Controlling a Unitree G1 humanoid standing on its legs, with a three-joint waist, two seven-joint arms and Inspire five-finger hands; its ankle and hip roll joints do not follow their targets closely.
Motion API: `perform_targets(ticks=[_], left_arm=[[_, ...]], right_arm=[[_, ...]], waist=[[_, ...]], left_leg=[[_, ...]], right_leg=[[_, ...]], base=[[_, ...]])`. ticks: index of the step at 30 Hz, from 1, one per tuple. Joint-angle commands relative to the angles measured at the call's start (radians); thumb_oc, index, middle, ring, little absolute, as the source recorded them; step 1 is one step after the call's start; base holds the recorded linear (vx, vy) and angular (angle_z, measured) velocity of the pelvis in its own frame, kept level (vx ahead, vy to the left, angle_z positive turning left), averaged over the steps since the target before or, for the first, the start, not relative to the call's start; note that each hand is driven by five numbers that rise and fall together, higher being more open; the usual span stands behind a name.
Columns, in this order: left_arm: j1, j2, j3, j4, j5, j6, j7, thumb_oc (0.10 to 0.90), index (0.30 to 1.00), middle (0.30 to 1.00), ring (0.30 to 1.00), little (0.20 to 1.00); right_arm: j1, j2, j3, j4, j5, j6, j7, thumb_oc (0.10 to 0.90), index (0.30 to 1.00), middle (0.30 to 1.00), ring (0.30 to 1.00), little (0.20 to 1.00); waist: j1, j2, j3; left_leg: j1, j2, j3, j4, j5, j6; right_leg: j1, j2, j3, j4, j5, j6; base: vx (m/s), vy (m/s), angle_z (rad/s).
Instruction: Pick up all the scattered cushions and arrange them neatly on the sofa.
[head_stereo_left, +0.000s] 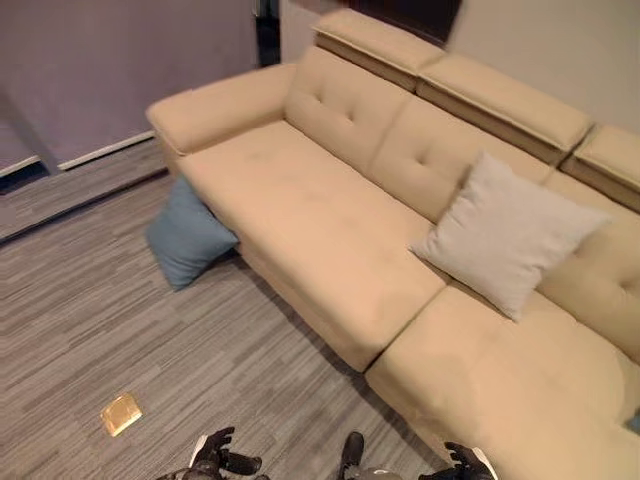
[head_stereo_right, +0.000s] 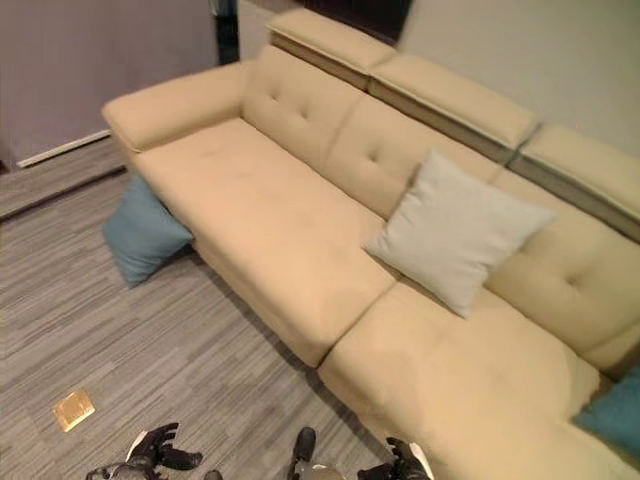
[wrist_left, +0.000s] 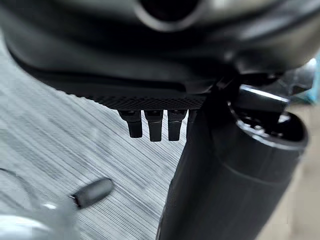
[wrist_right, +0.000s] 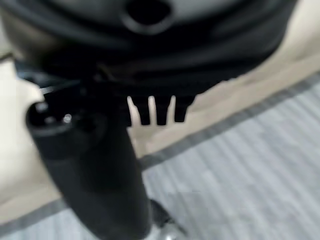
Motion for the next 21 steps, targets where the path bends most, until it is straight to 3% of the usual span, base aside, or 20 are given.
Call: perform_targets(ticks=[1,2,3,9,11,14,15,16,17,21], left_arm=[[-0.029,0.08,0.023,-0.035,0.038,-0.017,0.023,0.8,0.9,0.9,0.9,0.9],[-0.032,0.08,0.02,-0.022,0.044,-0.02,0.024,0.8,0.9,0.9,0.9,0.9],[-0.036,0.079,0.013,-0.016,0.053,-0.024,0.028,0.8,0.9,0.9,0.9,0.9],[-0.019,0.057,0.039,0.002,0.003,-0.022,0.038,0.8,0.9,0.9,0.9,0.9],[-0.011,0.05,0.047,0.007,-0.008,-0.017,0.043,0.8,0.9,0.9,0.9,0.9],[0.012,0.044,0.061,0.027,0.011,-0.006,0.051,0.8,0.9,0.9,0.9,0.9],[0.012,0.044,0.061,0.027,0.011,-0.006,0.051,0.8,0.9,0.9,0.9,0.9],[0.031,0.044,0.067,0.037,0.033,0.0,0.049,0.8,0.9,0.9,0.9,0.9],[0.039,0.046,0.069,0.041,0.044,0.003,0.048,0.8,0.9,0.9,0.9,0.9],[0.049,0.053,0.071,0.039,0.062,0.009,0.041,0.8,0.9,0.9,0.9,0.9]], right_arm=[[-0.054,-0.018,0.014,-0.041,-0.026,-0.022,-0.018,0.8,0.9,0.9,0.9,0.9],[-0.053,-0.022,0.02,-0.043,-0.026,-0.024,-0.016,0.8,0.9,0.9,0.9,0.9],[-0.051,-0.026,0.027,-0.046,-0.035,-0.027,-0.02,0.8,0.9,0.9,0.9,0.9],[-0.053,-0.05,0.037,-0.074,-0.042,-0.03,-0.021,0.8,0.9,0.9,0.9,0.9],[-0.052,-0.06,0.035,-0.078,-0.05,-0.028,-0.021,0.8,0.9,0.9,0.9,0.9],[-0.038,-0.058,0.031,-0.073,-0.06,-0.026,-0.019,0.8,0.9,0.9,0.9,0.9],[-0.039,-0.057,0.031,-0.073,-0.06,-0.026,-0.019,0.8,0.9,0.9,0.9,0.9],[-0.034,-0.046,0.035,-0.055,-0.072,-0.022,-0.021,0.8,0.9,0.9,0.9,0.9],[-0.034,-0.04,0.034,-0.049,-0.075,-0.021,-0.021,0.8,0.9,0.9,0.9,0.9],[-0.037,-0.016,0.041,-0.019,-0.083,-0.015,-0.022,0.8,0.9,0.9,0.9,0.9]], waist=[[-0.013,-0.013,0.014],[-0.016,-0.008,0.013],[-0.011,-0.008,0.01],[0.016,-0.027,-0.007],[0.012,-0.031,0.001],[-0.015,-0.022,0.01],[-0.015,-0.022,0.007],[-0.029,-0.009,0.0],[-0.034,-0.002,-0.005],[-0.032,0.007,-0.016]], left_leg=[[-0.075,-0.013,-0.114,0.023,-0.015,-0.041],[-0.08,-0.025,-0.161,0.01,-0.002,-0.038],[-0.084,-0.031,-0.195,0.005,0.001,-0.04],[-0.101,-0.042,-0.26,0.016,0.015,-0.068],[-0.131,-0.035,-0.217,0.043,0.021,-0.073],[-0.147,0.012,-0.02,0.086,0.01,-0.066],[-0.151,0.012,-0.021,0.086,0.012,-0.066],[-0.145,0.041,0.084,0.088,0.017,-0.065],[-0.138,0.048,0.119,0.074,0.02,-0.064],[-0.119,0.04,0.12,0.05,0.015,-0.058]], right_leg=[[0.021,0.096,0.284,0.052,-0.134,0.076],[0.027,0.121,0.349,0.072,-0.15,0.067],[0.045,0.131,0.372,0.068,-0.162,0.06],[0.12,0.117,0.267,-0.036,-0.162,0.047],[0.132,0.103,0.226,-0.057,-0.155,0.052],[0.145,0.082,0.156,-0.075,-0.146,0.064],[0.142,0.082,0.156,-0.075,-0.145,0.064],[0.143,0.075,0.114,-0.085,-0.14,0.068],[0.144,0.074,0.098,-0.085,-0.139,0.07],[0.157,0.069,0.087,-0.072,-0.15,0.074]], base=[[-0.01,0.058,1.54],[-0.01,-0.008,1.61],[0.02,-0.06,1.5],[0.06,-0.161,1.37],[0.0,-0.066,0.9],[-0.04,0.008,0.92],[-0.02,0.057,1.47],[0.01,0.063,1.19],[0.02,0.065,0.86],[0.15,0.105,0.54]])
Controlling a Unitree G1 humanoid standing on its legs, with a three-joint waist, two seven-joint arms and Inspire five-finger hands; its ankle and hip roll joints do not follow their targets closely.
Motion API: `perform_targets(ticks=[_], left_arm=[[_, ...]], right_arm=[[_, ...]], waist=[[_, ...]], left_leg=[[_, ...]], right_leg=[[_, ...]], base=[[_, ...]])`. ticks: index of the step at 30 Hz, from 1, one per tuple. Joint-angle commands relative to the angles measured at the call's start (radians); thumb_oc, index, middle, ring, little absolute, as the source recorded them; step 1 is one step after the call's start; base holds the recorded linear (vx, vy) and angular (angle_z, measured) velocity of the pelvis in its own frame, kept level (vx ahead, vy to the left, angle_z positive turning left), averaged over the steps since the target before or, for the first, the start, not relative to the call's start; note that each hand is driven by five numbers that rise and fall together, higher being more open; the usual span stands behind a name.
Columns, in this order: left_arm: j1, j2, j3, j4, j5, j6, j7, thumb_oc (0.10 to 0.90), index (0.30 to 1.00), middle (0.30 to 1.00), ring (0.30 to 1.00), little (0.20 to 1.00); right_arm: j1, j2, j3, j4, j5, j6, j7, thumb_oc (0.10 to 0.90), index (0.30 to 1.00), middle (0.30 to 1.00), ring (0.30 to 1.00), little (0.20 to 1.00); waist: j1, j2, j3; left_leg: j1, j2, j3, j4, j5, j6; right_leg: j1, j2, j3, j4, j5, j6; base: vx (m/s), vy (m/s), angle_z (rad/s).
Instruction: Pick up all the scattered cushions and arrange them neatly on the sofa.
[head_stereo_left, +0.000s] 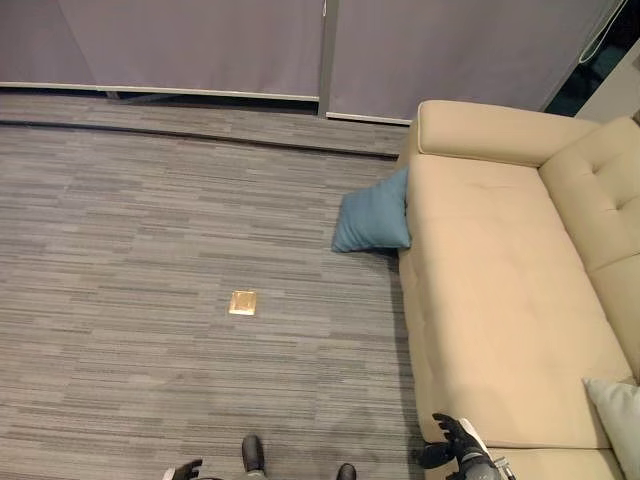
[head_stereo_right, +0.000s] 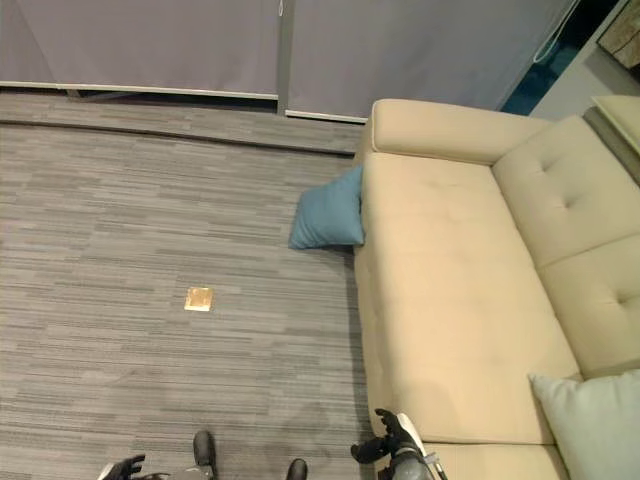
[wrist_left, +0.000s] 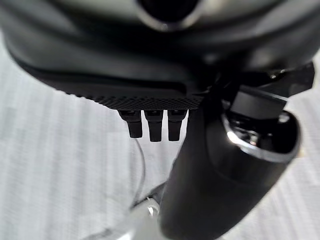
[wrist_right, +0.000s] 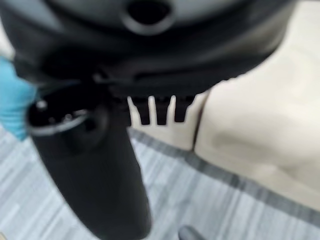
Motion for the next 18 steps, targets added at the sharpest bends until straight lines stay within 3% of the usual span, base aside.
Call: perform_targets(ticks=[1,6,9,10,12,14,15,18], left_arm=[[-0.038,0.042,0.008,-0.012,0.045,-0.014,0.01,0.8,0.9,0.9,0.9,0.9],[-0.071,0.065,-0.02,-0.044,0.053,-0.022,0.004,0.8,0.9,0.9,0.9,0.9],[-0.089,0.078,-0.033,-0.056,0.061,-0.024,0.003,0.8,0.9,0.9,0.9,0.9],[-0.111,0.089,-0.048,-0.06,0.07,-0.026,0.006,0.8,0.9,0.9,0.9,0.9],[-0.116,0.091,-0.056,-0.061,0.076,-0.028,0.005,0.8,0.9,0.9,0.9,0.9],[-0.125,0.092,-0.073,-0.065,0.084,-0.029,-0.001,0.8,0.9,0.9,0.9,0.9],[-0.132,0.087,-0.085,-0.062,0.086,-0.028,-0.01,0.8,0.9,0.9,0.9,0.9],[-0.144,0.074,-0.087,-0.035,0.095,-0.022,-0.017,0.8,0.9,0.9,0.9,0.9]], right_arm=[[-0.025,0.007,0.012,-0.01,-0.023,-0.019,-0.02,0.8,0.9,0.9,0.9,0.9],[-0.033,0.008,0.017,-0.03,-0.029,-0.015,-0.018,0.8,0.9,0.9,0.9,0.9],[-0.042,0.003,0.007,-0.051,-0.023,-0.016,-0.02,0.8,0.9,0.9,0.9,0.9],[-0.055,0.004,0.008,-0.056,-0.016,-0.017,-0.022,0.8,0.9,0.9,0.9,0.9],[-0.057,0.004,0.007,-0.057,-0.013,-0.018,-0.021,0.8,0.9,0.9,0.9,0.9],[-0.059,0.003,0.011,-0.05,-0.01,-0.017,-0.019,0.8,0.9,0.9,0.9,0.9],[-0.065,0.001,0.017,-0.033,-0.01,-0.014,-0.017,0.8,0.9,0.9,0.9,0.9],[-0.072,-0.002,0.026,-0.015,-0.021,-0.007,-0.013,0.8,0.9,0.9,0.9,0.9]], waist=[[-0.001,-0.036,-0.029],[0.026,-0.041,-0.02],[0.027,-0.041,-0.009],[0.017,-0.031,0.005],[0.01,-0.022,0.006],[-0.007,-0.011,0.01],[-0.018,-0.011,0.009],[-0.035,-0.02,0.009]], left_leg=[[-0.01,-0.041,-0.055,0.047,-0.109,-0.029],[-0.017,-0.07,-0.101,0.064,-0.137,0.003],[-0.013,-0.089,-0.12,0.065,-0.147,0.022],[-0.002,-0.09,-0.145,0.057,-0.152,0.033],[0.011,-0.09,-0.157,0.048,-0.153,0.034],[0.049,-0.101,-0.187,0.034,-0.162,0.033],[0.079,-0.118,-0.209,0.018,-0.176,0.032],[0.154,-0.156,-0.254,-0.005,-0.218,0.03]], right_leg=[[-0.081,-0.002,0.118,0.021,0.0,0.103],[-0.098,-0.043,0.134,0.148,-0.018,0.111],[-0.147,-0.068,0.158,0.278,0.019,0.124],[-0.211,-0.051,0.215,0.381,0.038,0.124],[-0.243,-0.024,0.25,0.416,0.033,0.114],[-0.276,0.031,0.293,0.404,0.004,0.098],[-0.295,0.053,0.289,0.324,0.003,0.091],[-0.358,0.064,0.212,0.166,0.083,0.115]], base=[[0.13,0.149,0.32],[0.1,0.168,0.19],[0.08,0.126,0.12],[0.09,0.126,0.05],[0.13,0.102,0.17],[0.28,0.095,0.47],[0.35,0.051,0.4],[0.45,-0.002,0.5]])
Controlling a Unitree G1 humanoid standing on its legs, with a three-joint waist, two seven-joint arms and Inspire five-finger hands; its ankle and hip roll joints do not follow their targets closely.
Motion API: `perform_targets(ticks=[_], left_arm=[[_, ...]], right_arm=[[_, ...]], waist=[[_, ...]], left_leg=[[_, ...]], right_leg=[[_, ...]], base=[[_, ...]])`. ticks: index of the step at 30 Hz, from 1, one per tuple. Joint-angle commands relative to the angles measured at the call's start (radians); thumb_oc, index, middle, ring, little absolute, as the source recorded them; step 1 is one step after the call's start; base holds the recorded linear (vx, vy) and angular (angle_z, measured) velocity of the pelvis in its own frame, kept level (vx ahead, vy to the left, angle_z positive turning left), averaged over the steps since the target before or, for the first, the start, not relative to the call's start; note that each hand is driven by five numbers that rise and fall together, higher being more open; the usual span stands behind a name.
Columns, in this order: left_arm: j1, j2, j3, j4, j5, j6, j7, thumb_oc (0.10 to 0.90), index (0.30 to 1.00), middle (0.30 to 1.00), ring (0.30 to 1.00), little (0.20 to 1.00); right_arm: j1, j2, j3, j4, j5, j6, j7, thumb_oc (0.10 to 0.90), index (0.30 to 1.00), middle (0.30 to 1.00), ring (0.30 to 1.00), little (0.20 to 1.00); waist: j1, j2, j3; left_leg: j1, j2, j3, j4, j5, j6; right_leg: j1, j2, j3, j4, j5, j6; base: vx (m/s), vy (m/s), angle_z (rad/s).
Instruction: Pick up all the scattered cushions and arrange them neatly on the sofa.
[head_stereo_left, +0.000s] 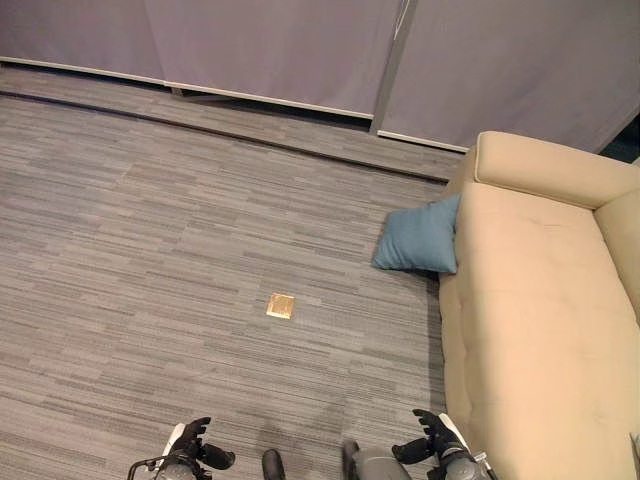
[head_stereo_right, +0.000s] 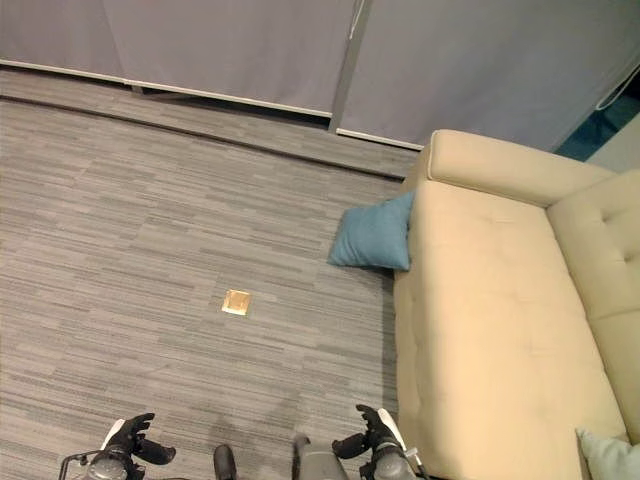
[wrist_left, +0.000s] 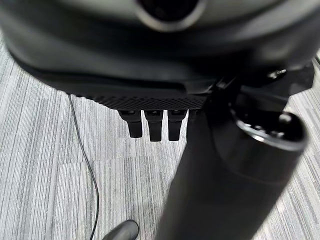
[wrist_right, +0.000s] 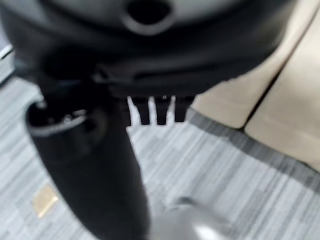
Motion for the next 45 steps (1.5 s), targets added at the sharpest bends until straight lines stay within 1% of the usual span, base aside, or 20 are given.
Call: perform_targets(ticks=[1,3,6,7,8,11,12,13,15,16,17,18,24,28,29,31,34,38,42,45], left_arm=[[0.011,0.026,0.012,-0.007,0.034,-0.016,-0.009,0.8,0.9,0.9,0.9,0.9],[0.025,0.011,-0.002,0.001,0.059,-0.017,-0.008,0.8,0.9,0.9,0.9,0.9],[0.041,-0.002,-0.001,0.005,0.054,-0.016,-0.013,0.8,0.9,0.9,0.9,0.9],[0.045,-0.005,0.0,0.004,0.052,-0.015,-0.009,0.8,0.9,0.9,0.9,0.9],[0.043,-0.004,-0.007,-0.011,0.048,-0.013,-0.009,0.8,0.9,0.9,0.9,0.9],[0.039,-0.003,-0.008,-0.02,0.035,-0.007,-0.007,0.8,0.9,0.9,0.9,0.9],[0.039,-0.002,-0.006,-0.024,0.029,-0.005,-0.007,0.8,0.9,0.9,0.9,0.9],[0.044,0.0,-0.01,-0.022,0.037,-0.004,-0.01,0.8,0.9,0.9,0.9,0.9],[0.044,0.0,-0.011,-0.022,0.037,-0.004,-0.01,0.8,0.9,0.9,0.9,0.9],[0.042,0.0,-0.017,-0.019,0.043,-0.005,-0.011,0.8,0.9,0.9,0.9,0.9],[0.034,0.005,-0.03,-0.023,0.05,-0.011,-0.011,0.8,0.9,0.9,0.9,0.9],[0.029,0.003,-0.036,-0.028,0.048,-0.014,-0.012,0.8,0.9,0.9,0.9,0.9],[0.039,0.0,-0.037,-0.018,0.066,-0.011,-0.013,0.8,0.9,0.9,0.9,0.9],[0.033,0.015,-0.037,-0.018,0.065,-0.005,-0.013,0.8,0.9,0.9,0.9,0.9],[0.028,0.022,-0.034,-0.021,0.055,-0.005,-0.01,0.8,0.9,0.9,0.9,0.9],[0.03,0.024,-0.031,-0.022,0.048,-0.007,-0.006,0.8,0.9,0.9,0.9,0.9],[0.035,0.023,-0.02,-0.02,0.033,-0.006,-0.007,0.8,0.9,0.9,0.9,0.9],[0.027,0.015,-0.008,0.01,0.041,-0.003,-0.011,0.8,0.9,0.9,0.9,0.9],[0.029,0.0,-0.026,0.012,0.069,-0.007,-0.015,0.8,0.9,0.9,0.9,0.9],[0.04,-0.011,-0.033,0.012,0.073,-0.006,-0.018,0.8,0.9,0.9,0.9,0.9]], right_arm=[[-0.005,-0.061,0.012,-0.004,-0.018,-0.008,-0.017,0.8,0.9,0.9,0.9,0.9],[0.021,-0.069,0.006,0.006,-0.022,-0.01,-0.018,0.8,0.9,0.9,0.9,0.9],[0.043,-0.076,-0.007,0.011,-0.022,-0.009,-0.017,0.8,0.9,0.9,0.9,0.9],[0.043,-0.077,-0.006,0.016,-0.019,-0.008,-0.018,0.8,0.9,0.9,0.9,0.9],[0.038,-0.085,-0.005,0.015,-0.018,-0.003,-0.022,0.8,0.9,0.9,0.9,0.9],[0.036,-0.09,-0.005,0.025,-0.006,0.003,-0.022,0.8,0.9,0.9,0.9,0.9],[0.036,-0.09,-0.008,0.029,0.002,0.005,-0.022,0.8,0.9,0.9,0.9,0.9],[0.031,-0.093,-0.015,0.04,0.003,0.005,-0.025,0.8,0.9,0.9,0.9,0.9],[0.031,-0.093,-0.015,0.04,0.003,0.005,-0.025,0.8,0.9,0.9,0.9,0.9],[0.03,-0.094,-0.015,0.043,0.004,0.005,-0.028,0.8,0.9,0.9,0.9,0.9],[0.03,-0.097,-0.015,0.045,0.0,0.005,-0.032,0.8,0.9,0.9,0.9,0.9],[0.03,-0.097,-0.013,0.045,-0.003,0.004,-0.032,0.8,0.9,0.9,0.9,0.9],[0.028,-0.076,0.0,0.053,-0.041,0.004,-0.025,0.8,0.9,0.9,0.9,0.9],[0.002,-0.063,0.017,0.036,-0.044,0.004,-0.019,0.8,0.9,0.9,0.9,0.9],[-0.012,-0.061,0.024,0.015,-0.041,0.003,-0.021,0.8,0.9,0.9,0.9,0.9],[-0.012,-0.06,0.024,0.001,-0.035,-0.001,-0.022,0.8,0.9,0.9,0.9,0.9],[-0.011,-0.062,0.027,-0.007,-0.032,0.0,-0.02,0.8,0.9,0.9,0.9,0.9],[-0.026,-0.068,0.034,0.005,-0.045,0.004,-0.019,0.8,0.9,0.9,0.9,0.9],[-0.003,-0.084,0.026,0.001,-0.043,0.004,-0.024,0.8,0.9,0.9,0.9,0.9],[0.016,-0.091,0.013,0.01,-0.045,0.005,-0.024,0.8,0.9,0.9,0.9,0.9]], waist=[[-0.016,0.001,-0.027],[-0.032,0.003,-0.05],[-0.041,0.011,-0.064],[-0.044,0.011,-0.063],[-0.033,-0.012,-0.048],[-0.016,-0.03,-0.047],[-0.009,-0.04,-0.048],[0.004,-0.045,-0.05],[0.005,-0.046,-0.048],[0.009,-0.041,-0.049],[0.029,-0.019,-0.044],[0.033,-0.015,-0.039],[0.04,-0.005,-0.058],[0.027,-0.006,-0.041],[0.019,0.009,-0.028],[0.015,0.014,-0.028],[0.001,0.016,-0.035],[-0.035,0.008,-0.038],[-0.063,0.005,-0.053],[-0.073,0.016,-0.07]], left_leg=[[0.09,-0.057,-0.112,0.05,-0.167,-0.075],[0.128,-0.061,-0.129,0.08,-0.22,-0.08],[0.121,-0.035,-0.106,0.167,-0.219,-0.126],[0.097,-0.019,-0.086,0.245,-0.186,-0.154],[-0.003,0.0,-0.07,0.466,-0.122,-0.183],[-0.089,0.033,-0.031,0.564,-0.121,-0.162],[-0.125,0.036,-0.026,0.54,-0.131,-0.151],[-0.159,0.043,-0.048,0.415,-0.154,-0.136],[-0.154,0.042,-0.048,0.412,-0.153,-0.136],[-0.184,0.052,-0.056,0.345,-0.111,-0.145],[-0.239,0.061,-0.093,0.21,0.002,-0.172],[-0.249,0.057,-0.106,0.189,0.021,-0.178],[-0.198,0.026,-0.11,0.17,-0.015,-0.143],[-0.14,0.002,-0.08,0.154,-0.051,-0.092],[-0.115,0.01,-0.068,0.146,-0.066,-0.079],[-0.094,0.012,-0.06,0.139,-0.077,-0.076],[-0.041,0.0,-0.057,0.121,-0.11,-0.076],[0.058,-0.038,-0.049,0.088,-0.166,-0.082],[0.109,-0.056,-0.068,0.12,-0.22,-0.087],[0.104,-0.028,-0.055,0.223,-0.175,-0.147]], right_leg=[[0.065,0.014,-0.098,-0.105,0.141,0.047],[0.105,0.026,-0.058,-0.125,0.137,0.024],[0.14,0.019,-0.086,-0.134,0.128,0.011],[0.168,0.018,-0.09,-0.147,0.125,0.004],[0.216,0.008,-0.08,-0.162,0.119,-0.015],[0.264,0.004,-0.06,-0.175,0.089,-0.038],[0.277,-0.005,-0.052,-0.18,0.082,-0.037],[0.304,-0.005,-0.023,-0.193,0.058,-0.026],[0.307,-0.006,-0.022,-0.194,0.057,-0.025],[0.324,-0.003,-0.015,-0.203,0.047,-0.023],[0.367,0.019,0.016,-0.216,0.023,-0.022],[0.383,0.02,0.031,-0.213,0.014,-0.022],[0.382,-0.015,0.084,-0.102,-0.013,0.003],[0.273,-0.046,0.118,0.131,0.11,0.034],[0.219,-0.051,0.107,0.224,0.131,0.033],[0.196,-0.059,0.083,0.233,0.129,0.026],[0.161,-0.047,0.027,0.149,0.083,0.015],[0.075,-0.003,-0.106,-0.092,0.131,0.041],[0.117,0.019,-0.058,-0.131,0.134,0.02],[0.169,0.02,-0.077,-0.149,0.128,0.0]], base=[[0.28,-0.024,0.28],[0.41,-0.05,0.48],[0.25,-0.068,0.66],[0.17,-0.13,0.46],[0.23,-0.16,0.32],[0.23,-0.091,-0.12],[0.33,0.034,-0.83],[0.33,0.033,-0.61],[0.17,0.039,-0.39],[0.36,0.134,-0.49],[0.47,0.179,-0.56],[0.46,0.195,-0.54],[0.27,0.185,-0.56],[0.19,0.156,-0.49],[0.13,0.127,-0.2],[0.21,0.122,-0.12],[0.29,0.067,-0.28],[0.38,0.02,-0.45],[0.31,-0.011,0.18],[0.27,-0.049,0.47]])
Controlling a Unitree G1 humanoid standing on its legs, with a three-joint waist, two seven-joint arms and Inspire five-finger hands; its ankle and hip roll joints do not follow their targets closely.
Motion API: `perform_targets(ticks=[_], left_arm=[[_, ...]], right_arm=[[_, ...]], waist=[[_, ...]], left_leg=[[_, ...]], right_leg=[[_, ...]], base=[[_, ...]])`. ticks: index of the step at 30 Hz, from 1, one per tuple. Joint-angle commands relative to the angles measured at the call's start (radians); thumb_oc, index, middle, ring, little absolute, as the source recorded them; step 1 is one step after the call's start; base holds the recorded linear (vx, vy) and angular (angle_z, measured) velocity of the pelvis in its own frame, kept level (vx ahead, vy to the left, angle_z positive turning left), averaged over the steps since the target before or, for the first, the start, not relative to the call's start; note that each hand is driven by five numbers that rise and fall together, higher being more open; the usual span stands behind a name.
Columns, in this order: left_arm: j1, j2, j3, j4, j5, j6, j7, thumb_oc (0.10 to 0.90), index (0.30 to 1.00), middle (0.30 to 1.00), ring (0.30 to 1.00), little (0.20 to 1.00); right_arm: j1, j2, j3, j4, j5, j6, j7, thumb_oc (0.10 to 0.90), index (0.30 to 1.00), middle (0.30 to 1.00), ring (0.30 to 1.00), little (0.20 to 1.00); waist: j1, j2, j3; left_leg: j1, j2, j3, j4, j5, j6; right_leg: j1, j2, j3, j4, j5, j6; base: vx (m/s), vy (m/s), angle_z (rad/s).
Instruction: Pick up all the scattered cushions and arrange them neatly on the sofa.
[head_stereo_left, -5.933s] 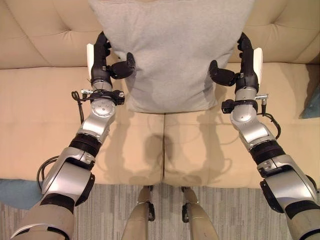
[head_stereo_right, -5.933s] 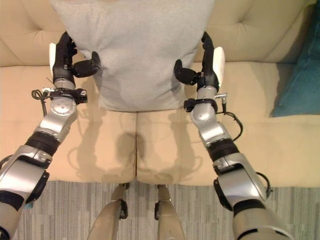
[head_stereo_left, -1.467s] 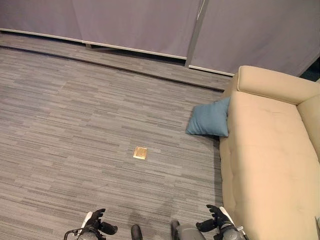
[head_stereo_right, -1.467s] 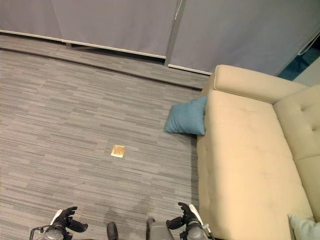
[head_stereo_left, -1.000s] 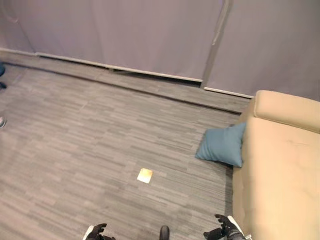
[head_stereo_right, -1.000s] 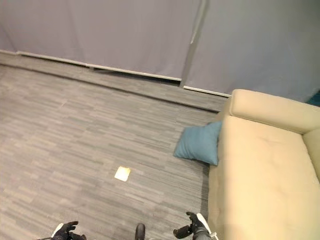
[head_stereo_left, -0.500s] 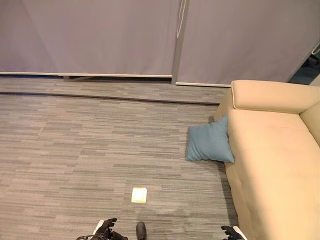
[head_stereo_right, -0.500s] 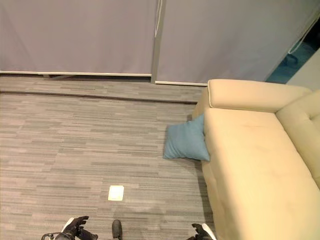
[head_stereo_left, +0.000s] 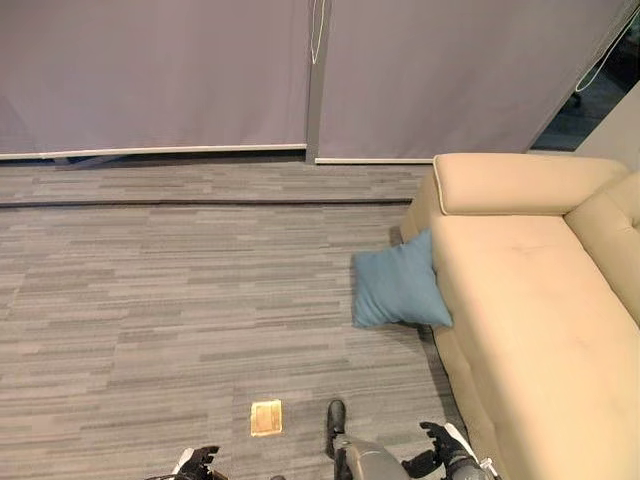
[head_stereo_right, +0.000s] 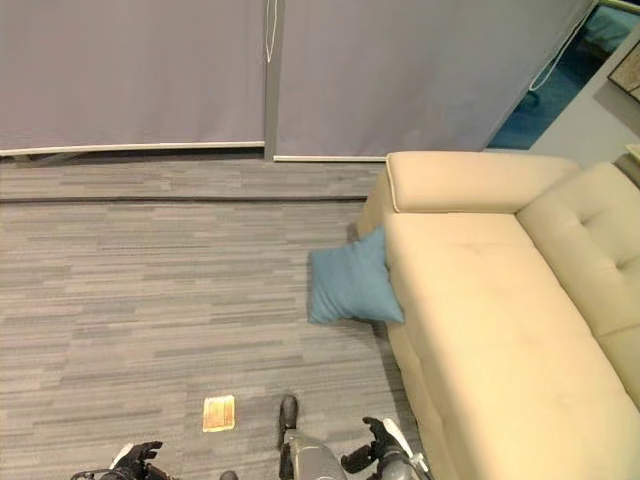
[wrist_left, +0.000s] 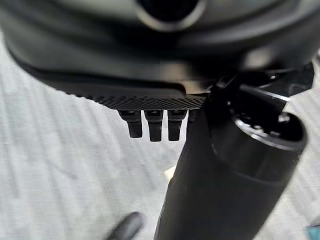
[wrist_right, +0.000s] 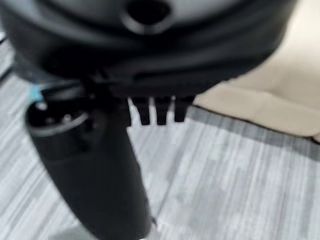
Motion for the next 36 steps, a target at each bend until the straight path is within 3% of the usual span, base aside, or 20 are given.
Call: perform_targets(ticks=[1,2,4,8,10,12,13,14,15,20,23,25,28,30,31,32,34,36], left_arm=[[-0.005,0.034,0.008,-0.02,0.028,-0.025,0.016,0.8,0.9,0.9,0.9,0.9],[-0.005,0.038,0.011,-0.034,0.022,-0.026,0.014,0.8,0.9,0.9,0.9,0.9],[-0.014,0.042,0.015,-0.045,0.006,-0.022,0.019,0.8,0.9,0.9,0.9,0.9],[-0.01,0.044,0.023,-0.05,-0.015,-0.016,0.019,0.8,0.9,0.9,0.9,0.9],[-0.003,0.043,0.029,-0.046,-0.017,-0.015,0.017,0.8,0.9,0.9,0.9,0.9],[0.002,0.043,0.032,-0.033,-0.015,-0.014,0.016,0.8,0.9,0.9,0.9,0.9],[0.005,0.042,0.035,-0.019,-0.015,-0.015,0.018,0.8,0.9,0.9,0.9,0.9],[0.002,0.04,0.032,-0.014,-0.017,-0.017,0.02,0.8,0.9,0.9,0.9,0.9],[0.006,0.037,0.033,-0.004,-0.013,-0.015,0.019,0.8,0.9,0.9,0.9,0.9],[0.004,0.037,0.026,0.007,-0.004,-0.01,0.019,0.8,0.9,0.9,0.9,0.9],[-0.007,0.05,0.042,-0.003,-0.031,-0.004,0.027,0.8,0.9,0.9,0.9,0.9],[-0.012,0.055,0.047,-0.007,-0.041,-0.003,0.029,0.8,0.9,0.9,0.9,0.9],[-0.018,0.067,0.043,-0.018,-0.051,-0.008,0.025,0.8,0.9,0.9,0.9,0.9],[-0.024,0.071,0.037,-0.019,-0.046,-0.007,0.021,0.8,0.9,0.9,0.9,0.9],[-0.035,0.075,0.034,-0.013,-0.034,-0.004,0.017,0.8,0.9,0.9,0.9,0.9],[-0.039,0.074,0.036,-0.009,-0.027,-0.002,0.014,0.8,0.9,0.9,0.9,0.9],[-0.046,0.07,0.034,-0.007,-0.019,-0.005,0.01,0.8,0.9,0.9,0.9,0.9],[-0.045,0.068,0.032,-0.005,-0.014,-0.005,0.007,0.8,0.9,0.9,0.9,0.9]], right_arm=[[-0.04,-0.06,-0.013,-0.009,-0.006,-0.025,-0.024,0.8,0.9,0.9,0.9,0.9],[-0.038,-0.064,-0.012,-0.008,-0.01,-0.021,-0.026,0.8,0.9,0.9,0.9,0.9],[-0.046,-0.069,-0.015,-0.002,-0.001,-0.018,-0.029,0.8,0.9,0.9,0.9,0.9],[-0.042,-0.068,-0.014,0.009,0.008,-0.009,-0.024,0.8,0.9,0.9,0.9,0.9],[-0.044,-0.068,-0.015,0.019,0.008,-0.007,-0.025,0.8,0.9,0.9,0.9,0.9],[-0.045,-0.068,-0.015,0.029,0.005,-0.005,-0.026,0.8,0.9,0.9,0.9,0.9],[-0.045,-0.068,-0.015,0.033,0.005,-0.005,-0.029,0.8,0.9,0.9,0.9,0.9],[-0.047,-0.07,-0.015,0.034,0.004,-0.006,-0.032,0.8,0.9,0.9,0.9,0.9],[-0.049,-0.069,-0.018,0.037,0.002,-0.006,-0.032,0.8,0.9,0.9,0.9,0.9],[-0.055,-0.049,-0.016,0.037,0.0,-0.009,-0.034,0.8,0.9,0.9,0.9,0.9],[-0.078,-0.037,-0.012,0.028,0.008,-0.009,-0.031,0.8,0.9,0.9,0.9,0.9],[-0.085,-0.034,-0.011,0.027,0.013,-0.009,-0.031,0.8,0.9,0.9,0.9,0.9],[-0.08,-0.021,-0.014,0.021,0.026,-0.013,-0.025,0.8,0.9,0.9,0.9,0.9],[-0.079,-0.022,-0.014,0.028,0.026,-0.01,-0.024,0.8,0.9,0.9,0.9,0.9],[-0.077,-0.023,-0.012,0.035,0.013,-0.002,-0.023,0.8,0.9,0.9,0.9,0.9],[-0.077,-0.024,-0.013,0.037,0.008,0.002,-0.021,0.8,0.9,0.9,0.9,0.9],[-0.075,-0.025,-0.01,0.041,-0.003,0.004,-0.021,0.8,0.9,0.9,0.9,0.9],[-0.072,-0.026,-0.007,0.041,-0.008,0.004,-0.019,0.8,0.9,0.9,0.9,0.9]], waist=[[-0.019,-0.011,-0.025],[-0.013,-0.02,-0.019],[-0.001,-0.046,-0.013],[0.023,-0.068,-0.007],[0.037,-0.071,-0.004],[0.045,-0.066,-0.009],[0.06,-0.049,-0.009],[0.067,-0.043,-0.004],[0.068,-0.034,-0.008],[0.073,-0.031,-0.024],[0.074,-0.035,-0.012],[0.074,-0.032,-0.007],[0.057,-0.019,-0.008],[0.041,-0.015,-0.013],[0.018,-0.018,-0.008],[0.009,-0.023,-0.009],[-0.002,-0.024,-0.006],[-0.008,-0.021,-0.006]], left_leg=[[-0.084,0.005,0.0,0.302,-0.022,-0.104],[-0.134,0.016,0.001,0.416,0.015,-0.123],[-0.21,0.022,0.015,0.552,0.047,-0.127],[-0.292,0.063,0.052,0.59,0.014,-0.098],[-0.316,0.072,0.049,0.511,-0.023,-0.081],[-0.321,0.066,0.026,0.364,-0.014,-0.075],[-0.339,0.061,-0.028,0.209,0.06,-0.091],[-0.355,0.063,-0.051,0.172,0.097,-0.099],[-0.345,0.062,-0.06,0.132,0.097,-0.096],[-0.297,0.031,-0.05,0.101,0.084,-0.062],[-0.26,0.02,-0.022,0.091,0.062,-0.028],[-0.247,0.022,-0.013,0.087,0.059,-0.021],[-0.182,0.02,0.012,0.067,0.03,-0.011],[-0.152,0.012,0.022,0.057,0.008,-0.011],[-0.11,-0.008,0.04,0.062,-0.034,-0.01],[-0.097,-0.017,0.047,0.065,-0.044,-0.012],[-0.073,-0.023,0.057,0.072,-0.064,-0.014],[-0.065,-0.023,0.06,0.077,-0.071,-0.014]], right_leg=[[0.116,0.011,0.013,-0.04,-0.099,0.091],[0.141,0.006,0.016,-0.051,-0.105,0.078],[0.174,-0.012,0.025,-0.067,-0.112,0.063],[0.216,-0.025,0.039,-0.082,-0.133,0.058],[0.242,-0.026,0.055,-0.097,-0.149,0.068],[0.258,-0.028,0.069,-0.107,-0.166,0.079],[0.279,-0.016,0.088,-0.115,-0.181,0.085],[0.291,-0.012,0.099,-0.116,-0.189,0.086],[0.294,-0.007,0.109,-0.112,-0.199,0.086],[0.282,-0.041,0.138,-0.016,-0.211,0.106],[0.202,-0.058,0.15,0.161,-0.143,0.136],[0.174,-0.061,0.149,0.216,-0.126,0.141],[0.11,-0.073,0.091,0.26,-0.114,0.132],[0.081,-0.058,0.055,0.201,-0.134,0.126],[0.025,-0.055,-0.052,0.072,-0.103,0.134],[0.013,-0.048,-0.079,0.024,-0.091,0.144],[-0.004,-0.041,-0.137,-0.019,-0.072,0.154],[-0.007,-0.04,-0.153,-0.018,-0.072,0.153]], base=[[0.25,-0.087,0.38],[0.17,-0.085,0.18],[0.16,-0.066,-0.04],[0.15,-0.006,-0.27],[0.21,0.056,-0.07],[0.29,0.144,-0.13],[0.34,0.195,-0.19],[0.34,0.206,-0.22],[0.26,0.176,-0.22],[0.21,0.191,-0.41],[0.12,0.131,-0.49],[0.09,0.087,-0.39],[0.25,0.151,-0.12],[0.38,0.112,-0.69],[0.41,0.082,-0.51],[0.42,0.078,-0.41],[0.21,0.017,-0.49],[0.17,-0.013,-0.22]])
